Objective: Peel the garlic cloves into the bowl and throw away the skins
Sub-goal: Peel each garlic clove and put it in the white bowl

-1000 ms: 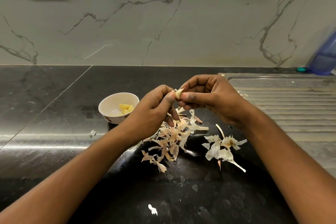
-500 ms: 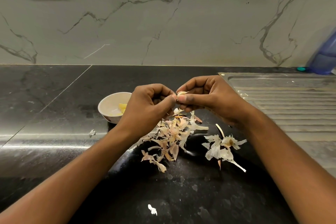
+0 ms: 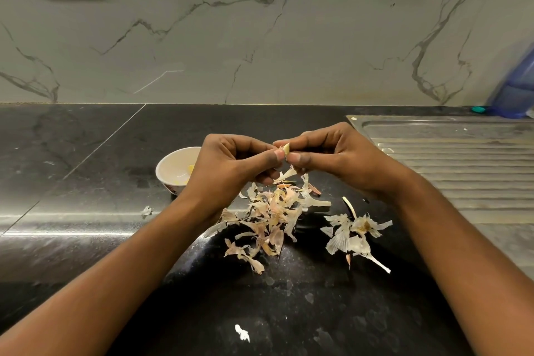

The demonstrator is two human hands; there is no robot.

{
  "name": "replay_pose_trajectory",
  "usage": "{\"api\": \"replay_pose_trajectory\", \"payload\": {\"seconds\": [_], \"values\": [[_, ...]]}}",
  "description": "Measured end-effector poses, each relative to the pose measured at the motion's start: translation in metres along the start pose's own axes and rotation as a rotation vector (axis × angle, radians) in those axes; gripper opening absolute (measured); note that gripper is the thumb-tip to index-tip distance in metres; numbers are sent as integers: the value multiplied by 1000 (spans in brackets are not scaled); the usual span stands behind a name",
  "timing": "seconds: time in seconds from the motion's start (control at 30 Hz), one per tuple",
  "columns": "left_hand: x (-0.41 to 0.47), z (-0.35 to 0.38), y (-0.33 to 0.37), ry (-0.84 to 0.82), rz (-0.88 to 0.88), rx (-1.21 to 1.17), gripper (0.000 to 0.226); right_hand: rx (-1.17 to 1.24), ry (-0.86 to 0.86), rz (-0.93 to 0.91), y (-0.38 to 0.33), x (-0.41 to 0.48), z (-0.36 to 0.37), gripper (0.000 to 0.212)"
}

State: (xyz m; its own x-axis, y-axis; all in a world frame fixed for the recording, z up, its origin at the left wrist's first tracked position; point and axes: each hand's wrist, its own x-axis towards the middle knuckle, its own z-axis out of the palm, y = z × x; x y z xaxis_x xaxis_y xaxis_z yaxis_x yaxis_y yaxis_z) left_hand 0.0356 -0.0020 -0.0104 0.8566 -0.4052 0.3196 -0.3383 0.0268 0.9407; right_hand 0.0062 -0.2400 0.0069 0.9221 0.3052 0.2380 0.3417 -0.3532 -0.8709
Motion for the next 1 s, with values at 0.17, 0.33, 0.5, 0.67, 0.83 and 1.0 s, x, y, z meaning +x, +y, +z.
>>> {"api": "replay_pose_trajectory", "payload": {"seconds": [0.17,0.33,0.5,0.67,0.83,1.0], "values": [[0,1,0,-33,-13,-7,16,38,44,-3,-2,-1,-1,37],[1,3,-2,-14,-32,12,10,100,37,4,-3,0,1,37],[3,2,-3,25,-31,40,10,101,12,-13,-2,-1,1,29],[3,1,-2,63,-36,43,8,122,33,-22,-2,0,0,28],[2,1,-2,77,1,76,6,111,41,-31,-3,-1,1,35],[1,2,-2,68,-13,67,7,74,76,-23,-4,0,4,29]]}}
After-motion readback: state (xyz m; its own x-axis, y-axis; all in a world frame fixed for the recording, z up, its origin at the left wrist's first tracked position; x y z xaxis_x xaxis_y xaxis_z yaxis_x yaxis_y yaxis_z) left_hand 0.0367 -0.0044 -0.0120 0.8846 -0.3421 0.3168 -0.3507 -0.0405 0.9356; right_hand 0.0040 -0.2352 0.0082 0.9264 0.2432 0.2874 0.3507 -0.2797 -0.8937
